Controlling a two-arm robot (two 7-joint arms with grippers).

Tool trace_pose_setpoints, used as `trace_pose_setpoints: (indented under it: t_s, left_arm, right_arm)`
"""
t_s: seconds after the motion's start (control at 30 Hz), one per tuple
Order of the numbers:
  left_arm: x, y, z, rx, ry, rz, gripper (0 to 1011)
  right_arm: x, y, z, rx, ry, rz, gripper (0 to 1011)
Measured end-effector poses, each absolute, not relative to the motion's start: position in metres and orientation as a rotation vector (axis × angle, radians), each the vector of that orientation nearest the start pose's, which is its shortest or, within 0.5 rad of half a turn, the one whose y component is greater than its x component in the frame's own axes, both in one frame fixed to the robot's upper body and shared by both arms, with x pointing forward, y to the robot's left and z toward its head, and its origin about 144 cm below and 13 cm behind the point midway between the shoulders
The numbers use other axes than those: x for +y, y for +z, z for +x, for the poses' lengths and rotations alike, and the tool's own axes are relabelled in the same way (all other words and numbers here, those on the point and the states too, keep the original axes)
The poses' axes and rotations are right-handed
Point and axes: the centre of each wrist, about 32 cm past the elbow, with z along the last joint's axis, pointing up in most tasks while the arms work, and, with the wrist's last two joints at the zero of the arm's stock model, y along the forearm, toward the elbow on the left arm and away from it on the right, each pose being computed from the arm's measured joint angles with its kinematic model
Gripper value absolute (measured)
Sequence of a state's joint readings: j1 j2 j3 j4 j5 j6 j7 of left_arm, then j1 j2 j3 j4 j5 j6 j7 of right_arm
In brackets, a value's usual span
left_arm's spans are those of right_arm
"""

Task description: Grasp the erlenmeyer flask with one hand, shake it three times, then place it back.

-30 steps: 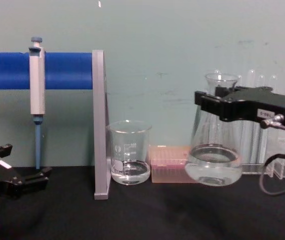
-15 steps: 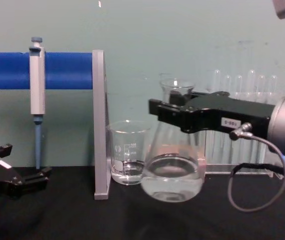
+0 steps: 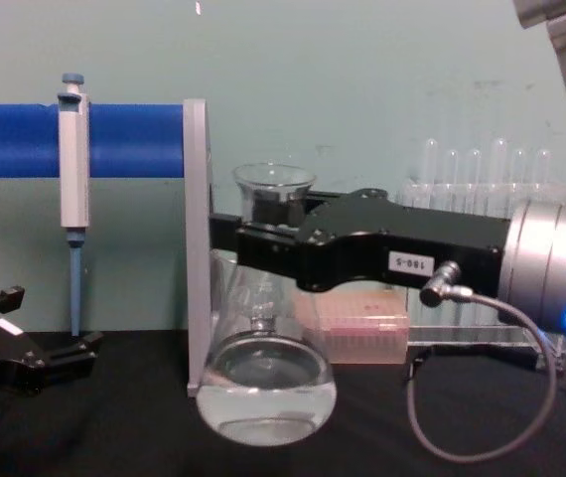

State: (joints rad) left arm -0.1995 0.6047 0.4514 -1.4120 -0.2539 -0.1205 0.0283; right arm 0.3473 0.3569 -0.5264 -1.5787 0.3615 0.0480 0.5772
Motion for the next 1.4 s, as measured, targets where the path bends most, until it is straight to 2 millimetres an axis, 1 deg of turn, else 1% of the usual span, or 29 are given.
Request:
trace_pose_setpoints:
  t_s: [0.4, 0.73, 1.03, 1.4]
  left_arm:
    - [0.31, 1.14, 0.489, -0.285, 1.248, 0.304, 1001]
    - [0.31, 1.14, 0.489, -0.285, 1.248, 0.304, 1001]
    - [0.31, 1.14, 0.489, -0.285, 1.248, 0.304, 1001]
    - [0.31, 1.14, 0.489, -0.285, 1.248, 0.304, 1001]
  right_arm:
    - [-0.171, 1.222, 0.51, -0.151, -0.388, -0.03, 449]
    - [-0.171, 1.222, 0.511, -0.157, -0.361, -0.029, 449]
    - [-0.175, 1.222, 0.514, -0.154, -0.455, -0.019, 449]
    - [-0.187, 1.223, 0.519, -0.15, -0.649, -0.001, 449]
